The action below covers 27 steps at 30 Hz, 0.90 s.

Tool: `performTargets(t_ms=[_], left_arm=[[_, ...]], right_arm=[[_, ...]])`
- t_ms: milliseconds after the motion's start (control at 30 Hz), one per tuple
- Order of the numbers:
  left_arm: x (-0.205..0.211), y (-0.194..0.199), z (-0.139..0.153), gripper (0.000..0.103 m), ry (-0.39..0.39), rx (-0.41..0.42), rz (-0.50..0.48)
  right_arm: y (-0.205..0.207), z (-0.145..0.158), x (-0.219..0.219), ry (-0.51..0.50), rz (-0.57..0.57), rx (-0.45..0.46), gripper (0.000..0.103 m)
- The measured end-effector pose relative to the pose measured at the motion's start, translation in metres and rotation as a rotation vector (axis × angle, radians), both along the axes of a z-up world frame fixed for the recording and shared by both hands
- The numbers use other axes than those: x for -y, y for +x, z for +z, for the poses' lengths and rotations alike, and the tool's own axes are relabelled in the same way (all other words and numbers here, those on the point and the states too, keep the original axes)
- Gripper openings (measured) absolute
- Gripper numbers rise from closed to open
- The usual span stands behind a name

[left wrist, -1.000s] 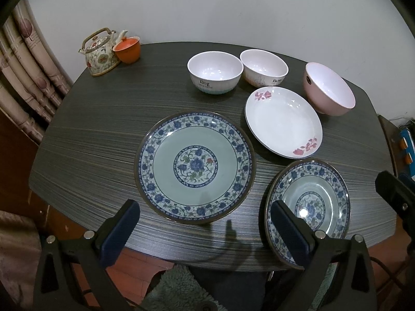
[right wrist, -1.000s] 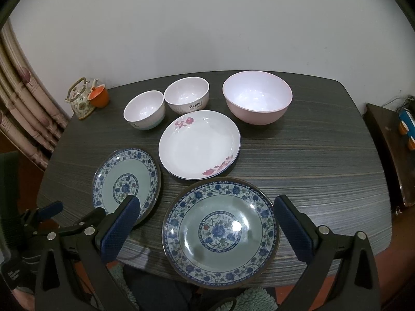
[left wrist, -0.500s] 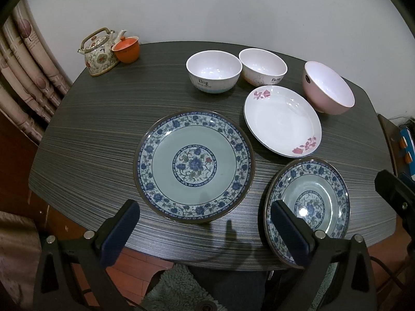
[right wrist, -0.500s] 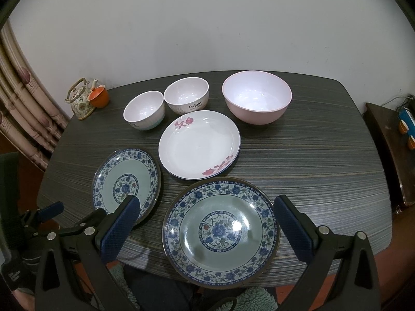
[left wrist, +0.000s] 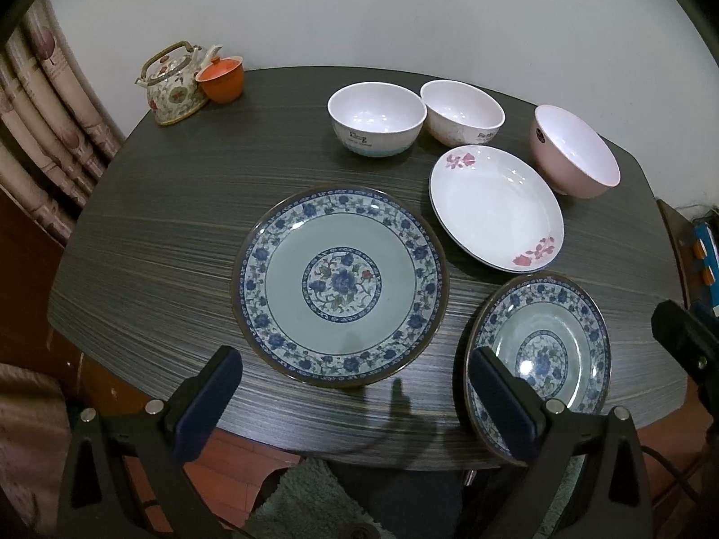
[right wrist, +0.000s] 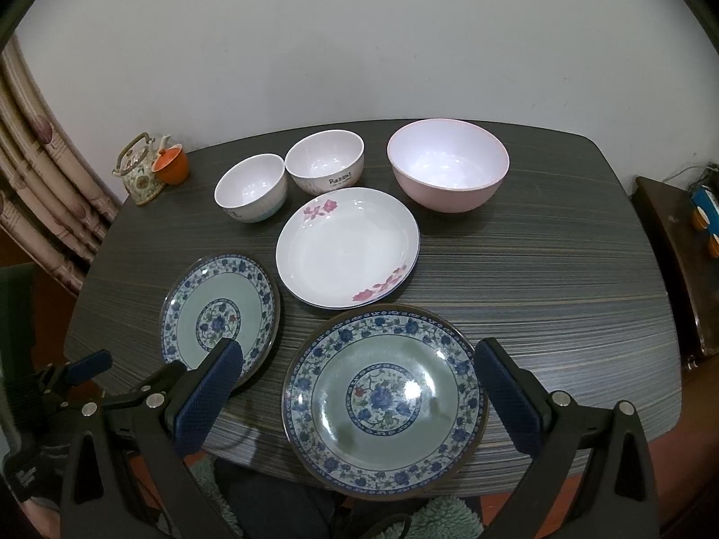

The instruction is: Organize plates and bowls

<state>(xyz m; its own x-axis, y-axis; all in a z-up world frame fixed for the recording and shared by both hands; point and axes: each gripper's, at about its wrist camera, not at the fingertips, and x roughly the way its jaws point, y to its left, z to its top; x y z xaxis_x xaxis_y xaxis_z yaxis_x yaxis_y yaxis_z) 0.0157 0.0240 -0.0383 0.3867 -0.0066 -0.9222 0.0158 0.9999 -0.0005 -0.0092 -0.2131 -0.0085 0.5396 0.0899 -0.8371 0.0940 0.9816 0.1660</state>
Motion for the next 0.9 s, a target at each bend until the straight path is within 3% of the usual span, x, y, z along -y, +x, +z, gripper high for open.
performTargets(t_ms=[267,500,600,767,900], left_arm=[[-0.026,0.008,-0.01,0.103,-0.005,-0.006,0.049],[-0.07,0.019,-0.022,0.103,-0.079,-0.05,0.145],[-0.093,0.023,-0.026,0.102,-0.153,-0.075,0.18],[-0.123,0.031,-0.032,0.102,-0.275,-0.091,0.224],[-0.143,0.04,-0.042,0.088,-0.371,-0.114,0.268]], right_arm=[[0.002,-0.009,-0.007,0.021,0.031,0.002,0.1],[0.01,-0.021,-0.014,0.16,0.154,0.007,0.09],[0.017,-0.033,-0.018,0.256,0.196,-0.02,0.085],[0.03,-0.049,-0.022,0.315,0.2,-0.068,0.081],[0.041,-0.054,-0.032,0.323,0.228,-0.094,0.079]])
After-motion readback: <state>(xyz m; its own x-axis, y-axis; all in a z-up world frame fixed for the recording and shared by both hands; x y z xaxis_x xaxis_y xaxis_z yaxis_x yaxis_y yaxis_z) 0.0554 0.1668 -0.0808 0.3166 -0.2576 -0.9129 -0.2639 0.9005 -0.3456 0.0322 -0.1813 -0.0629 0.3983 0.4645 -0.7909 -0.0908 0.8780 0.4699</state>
